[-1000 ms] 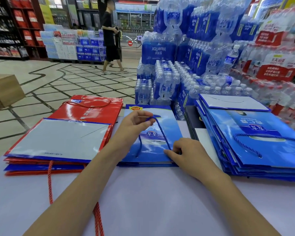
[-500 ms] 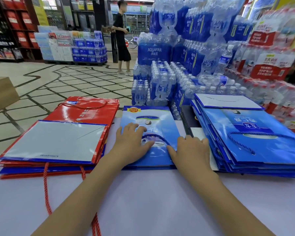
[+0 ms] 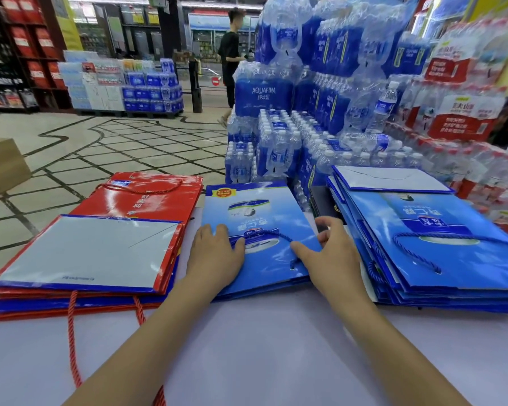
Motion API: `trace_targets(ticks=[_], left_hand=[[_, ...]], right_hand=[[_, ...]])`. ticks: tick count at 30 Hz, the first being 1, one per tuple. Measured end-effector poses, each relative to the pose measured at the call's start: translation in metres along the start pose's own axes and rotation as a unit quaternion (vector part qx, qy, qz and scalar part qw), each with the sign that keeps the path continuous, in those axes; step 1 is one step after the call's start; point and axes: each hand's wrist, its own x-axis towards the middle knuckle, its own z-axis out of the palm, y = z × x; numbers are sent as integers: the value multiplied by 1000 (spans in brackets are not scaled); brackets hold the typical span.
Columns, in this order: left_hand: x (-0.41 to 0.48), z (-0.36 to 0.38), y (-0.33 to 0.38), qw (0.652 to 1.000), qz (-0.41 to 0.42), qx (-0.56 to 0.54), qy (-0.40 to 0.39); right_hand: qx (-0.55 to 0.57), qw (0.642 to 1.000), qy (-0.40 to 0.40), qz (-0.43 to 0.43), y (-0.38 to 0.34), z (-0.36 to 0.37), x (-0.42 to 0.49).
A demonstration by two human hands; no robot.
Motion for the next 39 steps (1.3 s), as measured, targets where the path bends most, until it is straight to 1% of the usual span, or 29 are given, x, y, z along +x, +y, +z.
trace_targets(ticks=[1, 3, 4, 6, 8, 16, 21, 24, 27, 31, 33, 35, 39], left_hand=[[0, 0, 0, 1000, -3, -8, 4], [2, 0, -1, 1000, -9, -16, 4], [3, 1, -1, 1000, -12, -17, 3], [3, 1, -2, 1000, -11, -16, 3], [3, 1, -2, 1000, -11, -8, 0], [1, -5, 2, 999, -10, 25, -20], [16, -21, 10, 994, -21, 59, -95], [25, -34, 18, 986, -7, 63, -151], [23, -44, 22, 982, 18, 74, -171], [10, -38, 15, 980, 29, 110, -166], [4, -34, 11, 984, 32, 101, -141], [-1, -35, 10, 991, 24, 69, -116], [-10, -50, 10, 995, 34, -20, -88]], right_hand=[[67, 997, -18, 40, -2, 1, 1], [194, 972, -66, 117, -5, 2, 4], [223, 960, -90, 141, -4, 2, 5], [220, 952, -136, 164, 0, 1, 6], [215, 949, -155, 173, 3, 2, 6], [231, 952, -142, 143, 5, 4, 6], [249, 957, -120, 85, -3, 1, 7], [265, 952, -125, 84, -6, -2, 12], [291, 942, -127, 112, -5, -2, 15], [305, 926, -129, 180, -4, 11, 11], [311, 925, -121, 183, -5, 17, 12], [307, 932, -109, 162, -8, 17, 15], [253, 961, -90, 64, -25, 0, 17]])
